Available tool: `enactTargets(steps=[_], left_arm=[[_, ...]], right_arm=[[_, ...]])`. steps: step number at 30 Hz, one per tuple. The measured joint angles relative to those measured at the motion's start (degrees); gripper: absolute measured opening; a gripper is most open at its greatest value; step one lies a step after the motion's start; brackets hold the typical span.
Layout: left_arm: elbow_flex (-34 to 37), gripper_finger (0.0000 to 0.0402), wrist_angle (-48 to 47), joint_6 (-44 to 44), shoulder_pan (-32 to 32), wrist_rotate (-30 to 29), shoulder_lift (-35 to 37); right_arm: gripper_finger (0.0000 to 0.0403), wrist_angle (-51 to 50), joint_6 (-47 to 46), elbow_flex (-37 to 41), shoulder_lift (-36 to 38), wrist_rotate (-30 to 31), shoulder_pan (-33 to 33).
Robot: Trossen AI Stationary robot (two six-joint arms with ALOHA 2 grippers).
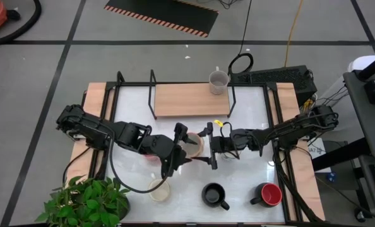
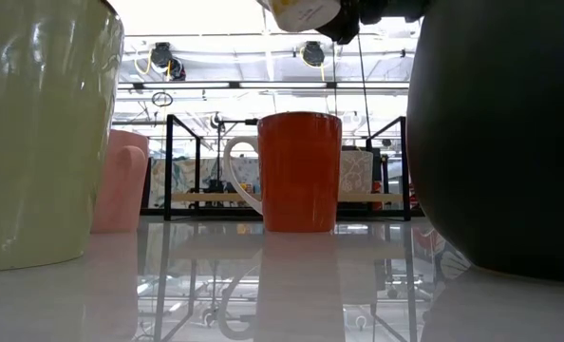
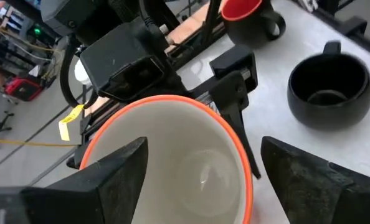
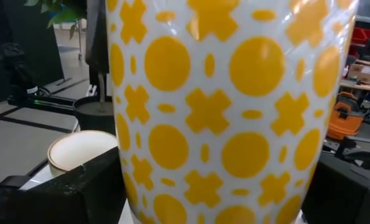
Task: Place coffee mugs
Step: Put the yellow mug on the shelf
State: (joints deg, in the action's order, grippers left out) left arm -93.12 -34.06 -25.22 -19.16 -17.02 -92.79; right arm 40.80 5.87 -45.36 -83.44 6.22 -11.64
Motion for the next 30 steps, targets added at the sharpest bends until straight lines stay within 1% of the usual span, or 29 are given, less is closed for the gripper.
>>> enactTargets(steps=[4,10,16,22,26,28,30], left_arm=[[0.0,0.0317,2.2,4.1,-0.1,-0.3,0.0],[0.0,0.0317,4.0,11.8,-1.0,-4.8,0.0],[-0.1,0.0317,3.8,16.9,-1.2,-5.6,0.1],[-5.4,0.0317,-3.8,24.4,0.3,-5.7,0.6],[-9.5,0.0316,-10.8,28.6,2.4,-5.6,0.5],[-10.9,0.031,-13.6,29.9,3.6,-4.3,0.6],[-11.3,0.0298,-16.1,30.1,4.9,-1.1,0.6]], right_arm=[[0.0354,-0.4,0.0,0.0,0.0,2.9,0.0],[0.0354,-0.8,1.0,0.0,0.0,8.4,0.0],[0.0354,-1.2,2.4,0.0,0.0,12.6,0.0],[0.0354,-1.2,3.7,0.0,0.0,15.7,0.0],[0.0354,-1.3,4.1,0.0,0.0,17.8,0.0],[0.0354,-1.6,4.1,0.0,0.0,18.4,0.0],[0.0354,-1.9,4.6,0.0,0.0,20.7,0.0]])
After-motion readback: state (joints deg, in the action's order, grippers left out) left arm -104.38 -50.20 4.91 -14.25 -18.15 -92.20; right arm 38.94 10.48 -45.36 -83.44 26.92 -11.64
